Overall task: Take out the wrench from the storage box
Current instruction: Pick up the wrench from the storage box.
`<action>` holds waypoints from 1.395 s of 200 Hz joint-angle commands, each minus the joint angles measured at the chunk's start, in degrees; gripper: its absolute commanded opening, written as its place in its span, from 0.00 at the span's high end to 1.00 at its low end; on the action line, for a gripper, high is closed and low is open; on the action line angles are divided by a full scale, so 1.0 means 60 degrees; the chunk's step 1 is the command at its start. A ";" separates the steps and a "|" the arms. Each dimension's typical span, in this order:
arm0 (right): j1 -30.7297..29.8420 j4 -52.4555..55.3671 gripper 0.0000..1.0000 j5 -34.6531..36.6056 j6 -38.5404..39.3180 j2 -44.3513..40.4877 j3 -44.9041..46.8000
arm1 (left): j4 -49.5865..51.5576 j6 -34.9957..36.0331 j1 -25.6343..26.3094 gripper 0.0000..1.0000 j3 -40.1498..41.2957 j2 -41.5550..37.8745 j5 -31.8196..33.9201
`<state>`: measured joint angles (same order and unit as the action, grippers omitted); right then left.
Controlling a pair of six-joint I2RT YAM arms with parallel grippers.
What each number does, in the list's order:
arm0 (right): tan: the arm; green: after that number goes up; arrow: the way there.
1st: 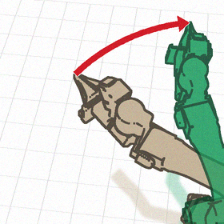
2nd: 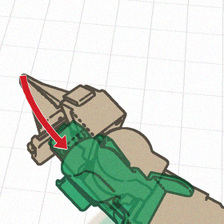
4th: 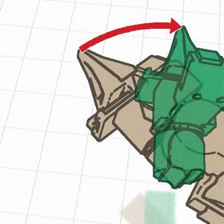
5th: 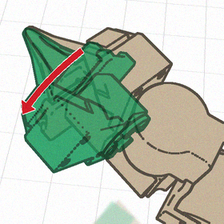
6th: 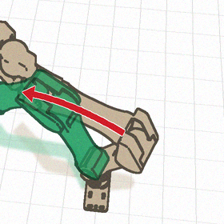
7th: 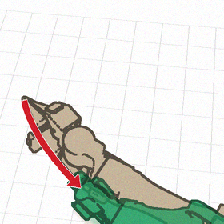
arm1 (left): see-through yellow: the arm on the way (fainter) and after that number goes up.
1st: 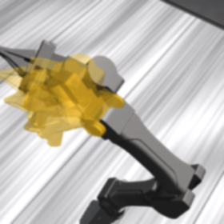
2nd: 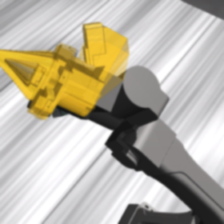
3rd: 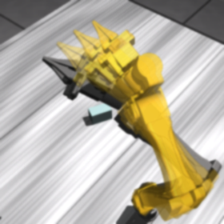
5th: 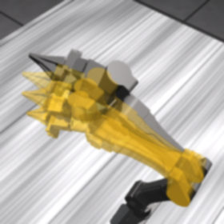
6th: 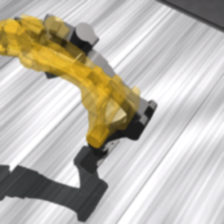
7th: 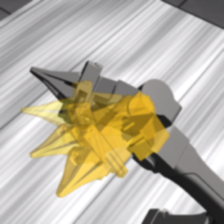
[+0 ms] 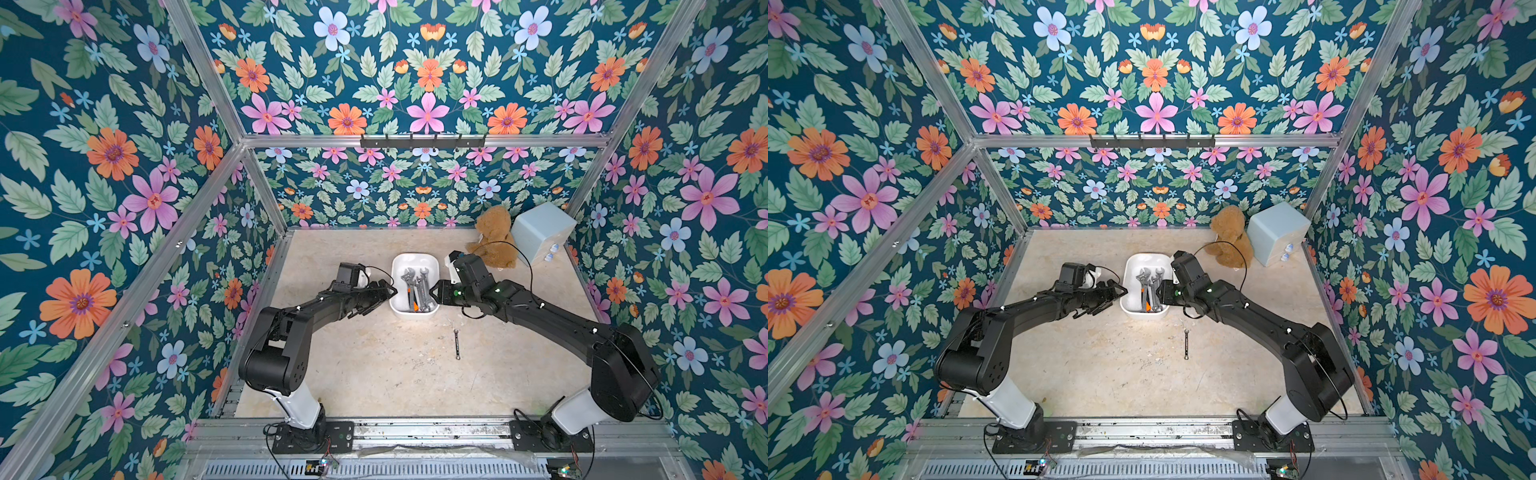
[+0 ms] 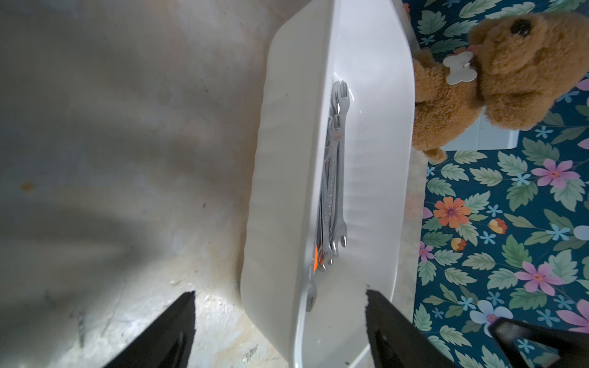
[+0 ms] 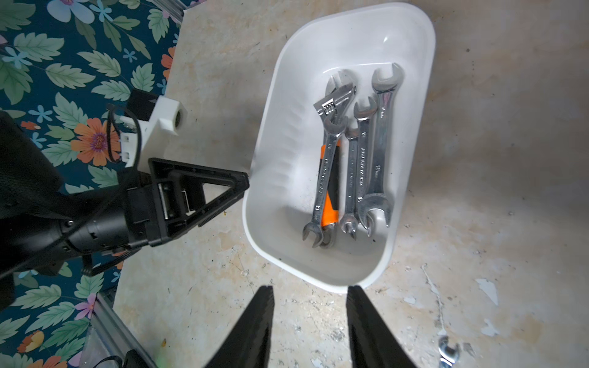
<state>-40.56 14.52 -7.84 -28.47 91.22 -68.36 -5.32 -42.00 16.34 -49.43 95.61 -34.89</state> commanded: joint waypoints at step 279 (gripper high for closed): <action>-0.0081 0.4026 0.73 0.0762 -0.0702 0.7106 -0.6903 | 0.2469 0.1572 -0.0441 0.16 -0.0814 -0.1092 0.0871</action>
<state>-41.15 37.85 -4.05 -33.32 133.16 -109.54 10.24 -32.88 13.78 -54.35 89.34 -29.47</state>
